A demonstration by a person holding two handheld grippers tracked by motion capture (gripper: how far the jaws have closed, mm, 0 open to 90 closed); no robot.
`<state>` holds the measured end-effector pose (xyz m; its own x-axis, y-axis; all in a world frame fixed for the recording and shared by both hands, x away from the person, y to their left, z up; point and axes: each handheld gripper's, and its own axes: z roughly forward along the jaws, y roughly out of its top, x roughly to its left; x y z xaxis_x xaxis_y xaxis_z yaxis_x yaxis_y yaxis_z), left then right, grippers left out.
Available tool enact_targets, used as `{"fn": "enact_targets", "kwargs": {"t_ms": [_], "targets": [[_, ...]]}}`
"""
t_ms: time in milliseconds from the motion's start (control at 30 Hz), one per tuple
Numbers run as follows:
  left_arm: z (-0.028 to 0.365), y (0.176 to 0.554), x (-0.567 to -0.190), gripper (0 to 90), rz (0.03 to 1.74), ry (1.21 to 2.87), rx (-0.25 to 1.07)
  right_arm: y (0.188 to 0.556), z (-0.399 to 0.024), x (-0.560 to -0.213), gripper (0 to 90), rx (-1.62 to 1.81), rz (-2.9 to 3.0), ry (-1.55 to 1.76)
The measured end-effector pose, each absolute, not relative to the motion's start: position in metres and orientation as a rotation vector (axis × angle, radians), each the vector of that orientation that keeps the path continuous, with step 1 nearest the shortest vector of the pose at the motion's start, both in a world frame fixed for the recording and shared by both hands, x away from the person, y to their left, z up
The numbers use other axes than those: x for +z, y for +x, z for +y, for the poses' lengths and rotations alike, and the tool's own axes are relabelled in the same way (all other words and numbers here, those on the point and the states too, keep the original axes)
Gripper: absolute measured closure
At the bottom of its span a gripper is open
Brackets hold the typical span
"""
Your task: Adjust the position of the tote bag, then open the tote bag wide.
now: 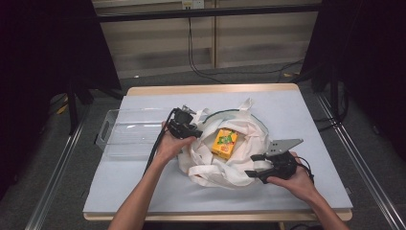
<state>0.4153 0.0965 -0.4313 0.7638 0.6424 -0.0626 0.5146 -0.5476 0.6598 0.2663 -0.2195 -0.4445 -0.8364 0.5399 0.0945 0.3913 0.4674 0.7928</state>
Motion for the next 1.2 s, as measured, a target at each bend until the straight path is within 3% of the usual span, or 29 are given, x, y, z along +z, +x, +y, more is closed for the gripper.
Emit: {"fn": "enact_targets", "kwargs": {"t_ms": [333, 633, 833, 1200], "targets": [[0.121, 0.393, -0.414, 40.2, 0.8, 2.099, 0.249, 0.268, -0.23, -0.438, 29.6, 1.434, 2.359, 0.916], [0.126, 0.363, -0.405, 33.5, 0.694, 2.026, 0.245, 0.247, -0.237, -0.438, 22.9, 1.417, 2.25, 0.947], [0.107, 0.349, -0.411, 33.3, 0.626, 2.048, 0.229, 0.239, -0.25, -0.44, 17.2, 1.445, 2.178, 1.024], [0.066, 0.346, -0.427, 28.2, 0.564, 2.125, 0.168, 0.238, -0.25, -0.443, 16.2, 1.45, 2.16, 1.029]]}}
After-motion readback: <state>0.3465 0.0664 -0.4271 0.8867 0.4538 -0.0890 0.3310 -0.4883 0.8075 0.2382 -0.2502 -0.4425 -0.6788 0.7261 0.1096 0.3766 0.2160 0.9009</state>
